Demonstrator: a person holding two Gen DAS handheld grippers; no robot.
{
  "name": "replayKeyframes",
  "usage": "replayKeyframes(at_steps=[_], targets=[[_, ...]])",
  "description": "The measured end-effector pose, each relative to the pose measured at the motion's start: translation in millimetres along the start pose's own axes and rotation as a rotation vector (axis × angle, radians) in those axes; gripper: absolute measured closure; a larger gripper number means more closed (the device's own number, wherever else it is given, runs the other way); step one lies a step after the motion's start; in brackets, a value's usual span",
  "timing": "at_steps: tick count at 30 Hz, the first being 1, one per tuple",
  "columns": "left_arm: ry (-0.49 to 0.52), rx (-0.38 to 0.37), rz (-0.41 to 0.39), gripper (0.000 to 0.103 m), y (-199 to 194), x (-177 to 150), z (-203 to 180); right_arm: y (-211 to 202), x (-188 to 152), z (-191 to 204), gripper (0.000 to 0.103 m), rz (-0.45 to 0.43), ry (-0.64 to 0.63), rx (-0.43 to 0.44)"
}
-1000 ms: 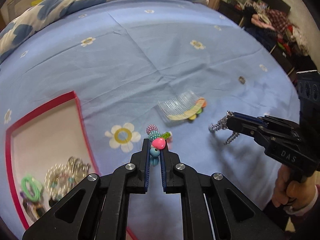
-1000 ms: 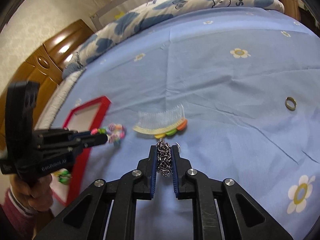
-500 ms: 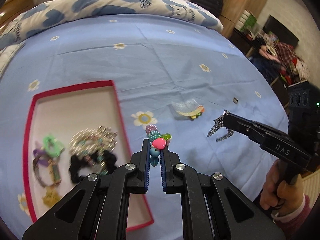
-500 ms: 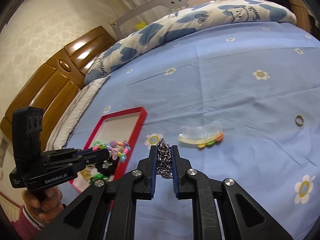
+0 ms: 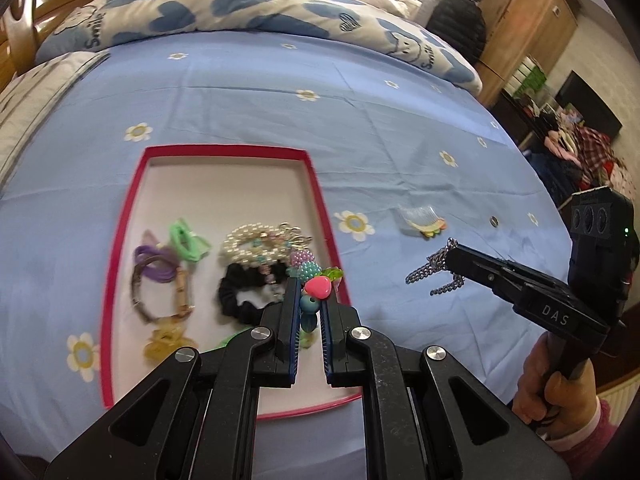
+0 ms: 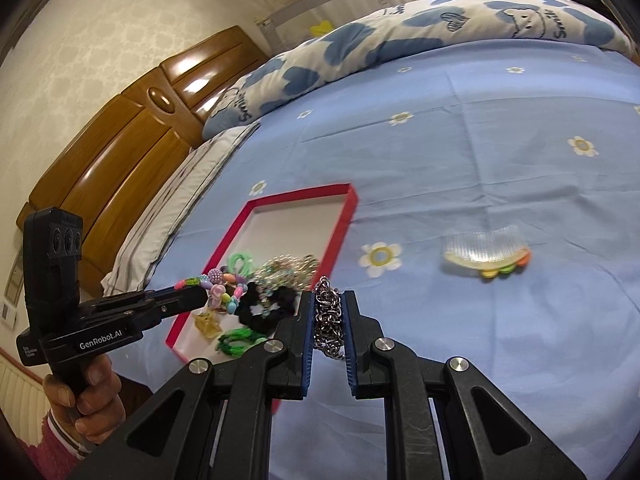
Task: Organize jewelry
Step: 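Carry the beaded hair tie and silver chain with both tools into the tray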
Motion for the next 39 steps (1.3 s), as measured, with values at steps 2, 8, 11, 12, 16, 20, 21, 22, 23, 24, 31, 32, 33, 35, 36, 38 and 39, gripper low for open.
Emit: replayKeyframes(at_steps=[2, 8, 11, 12, 16, 20, 21, 22, 23, 24, 31, 32, 33, 35, 36, 38, 39], targets=[[-0.017, 0.007, -0.006, 0.095, -3, -1, 8, 4, 0, 8, 0.090, 0.007, -0.009, 0.009], [-0.074, 0.026, -0.026, 0.095, -14, -3, 32, 14, 2, 29, 0.090, 0.021, -0.037, 0.041], [-0.101, 0.028, -0.035, 0.095, -17, -2, 44, 21, 3, 39, 0.090, 0.031, -0.050, 0.058], [-0.109, 0.031, -0.037, 0.095, -17, -3, 48, 24, 3, 43, 0.090, 0.036, -0.054, 0.066], [-0.142, 0.047, -0.037, 0.095, -18, -4, 65, 36, 5, 56, 0.090, 0.049, -0.068, 0.080], [-0.164, 0.063, -0.036, 0.095, -18, -6, 78, 49, 6, 63, 0.090, 0.065, -0.074, 0.090], [-0.168, 0.064, -0.035, 0.095, -17, -6, 80, 53, 7, 65, 0.090, 0.067, -0.077, 0.092], [-0.175, 0.068, -0.033, 0.095, -15, -6, 85, 55, 7, 66, 0.090, 0.068, -0.078, 0.091], [-0.177, 0.074, -0.031, 0.095, -14, -6, 88, 58, 8, 67, 0.090, 0.071, -0.078, 0.091], [-0.178, 0.078, -0.030, 0.095, -13, -5, 89, 61, 9, 68, 0.090, 0.074, -0.077, 0.093], [-0.193, 0.102, -0.013, 0.095, 9, -3, 107, 86, 7, 68, 0.090, 0.110, -0.073, 0.082], [-0.196, 0.110, -0.003, 0.095, 14, -4, 110, 90, 6, 68, 0.090, 0.118, -0.071, 0.080], [-0.196, 0.115, 0.003, 0.095, 17, -5, 112, 94, 5, 67, 0.090, 0.125, -0.071, 0.077], [-0.196, 0.128, 0.016, 0.095, 24, -8, 115, 102, 1, 65, 0.090, 0.142, -0.070, 0.072], [-0.197, 0.128, 0.023, 0.095, 27, -10, 117, 106, -1, 65, 0.090, 0.150, -0.070, 0.070], [-0.199, 0.131, 0.036, 0.095, 32, -14, 119, 111, -3, 64, 0.090, 0.162, -0.072, 0.067], [-0.197, 0.136, 0.041, 0.095, 34, -15, 119, 113, -5, 64, 0.090, 0.168, -0.074, 0.064]])
Point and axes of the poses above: each gripper's, at about its wrist camera, not at the fingertips, and y roughly the way its jaws point, z to its left, x to its top, the point moved 6 cm from there along y, roughly the way its jaws point, and after that the axes turned 1 degree about y, right-handed, at the moved point
